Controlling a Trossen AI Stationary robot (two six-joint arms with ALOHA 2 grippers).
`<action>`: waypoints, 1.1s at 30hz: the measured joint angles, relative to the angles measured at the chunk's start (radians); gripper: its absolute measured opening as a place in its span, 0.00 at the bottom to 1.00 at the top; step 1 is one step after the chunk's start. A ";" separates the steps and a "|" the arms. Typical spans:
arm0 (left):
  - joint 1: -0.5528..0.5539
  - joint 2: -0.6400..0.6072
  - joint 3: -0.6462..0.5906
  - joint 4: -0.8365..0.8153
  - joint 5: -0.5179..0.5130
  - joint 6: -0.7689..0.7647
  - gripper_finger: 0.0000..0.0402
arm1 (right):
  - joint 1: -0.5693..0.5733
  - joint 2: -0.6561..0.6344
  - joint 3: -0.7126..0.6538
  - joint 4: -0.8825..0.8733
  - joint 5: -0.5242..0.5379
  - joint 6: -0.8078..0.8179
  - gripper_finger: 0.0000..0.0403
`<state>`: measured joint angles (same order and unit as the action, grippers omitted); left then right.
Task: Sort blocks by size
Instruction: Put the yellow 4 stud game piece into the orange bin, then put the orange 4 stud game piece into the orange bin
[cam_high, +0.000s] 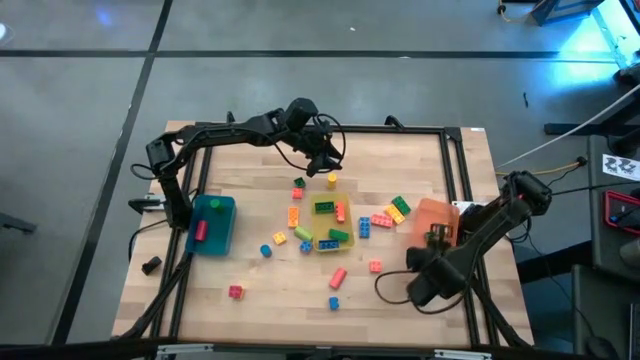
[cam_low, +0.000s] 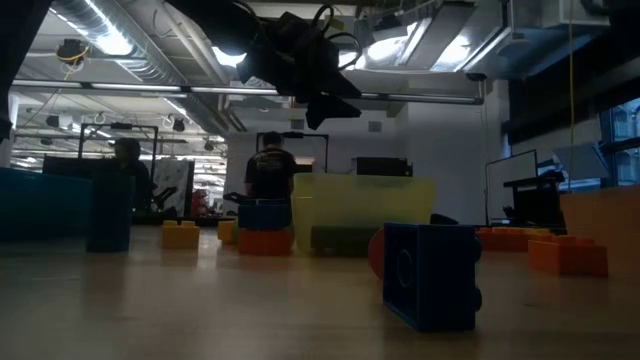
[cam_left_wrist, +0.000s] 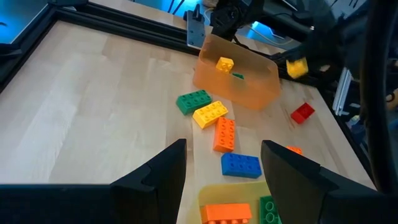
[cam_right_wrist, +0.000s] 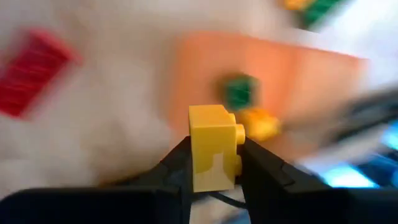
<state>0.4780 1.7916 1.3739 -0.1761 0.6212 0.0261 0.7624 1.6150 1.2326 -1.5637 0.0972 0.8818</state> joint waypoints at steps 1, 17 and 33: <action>0.003 0.000 0.000 0.000 0.000 0.000 0.48 | -0.002 -0.001 0.002 -0.021 0.021 0.001 0.25; 0.161 -0.005 0.000 -0.265 -0.196 0.182 0.48 | -0.142 -0.012 -0.214 -0.008 0.201 -0.048 0.28; 0.072 -0.005 -0.108 -0.661 -0.401 0.402 0.48 | -0.275 -0.012 -0.267 -0.007 0.207 -0.106 0.54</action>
<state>0.5502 1.7866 1.2660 -0.8376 0.2207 0.4278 0.4876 1.6033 0.9657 -1.5706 0.3046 0.7761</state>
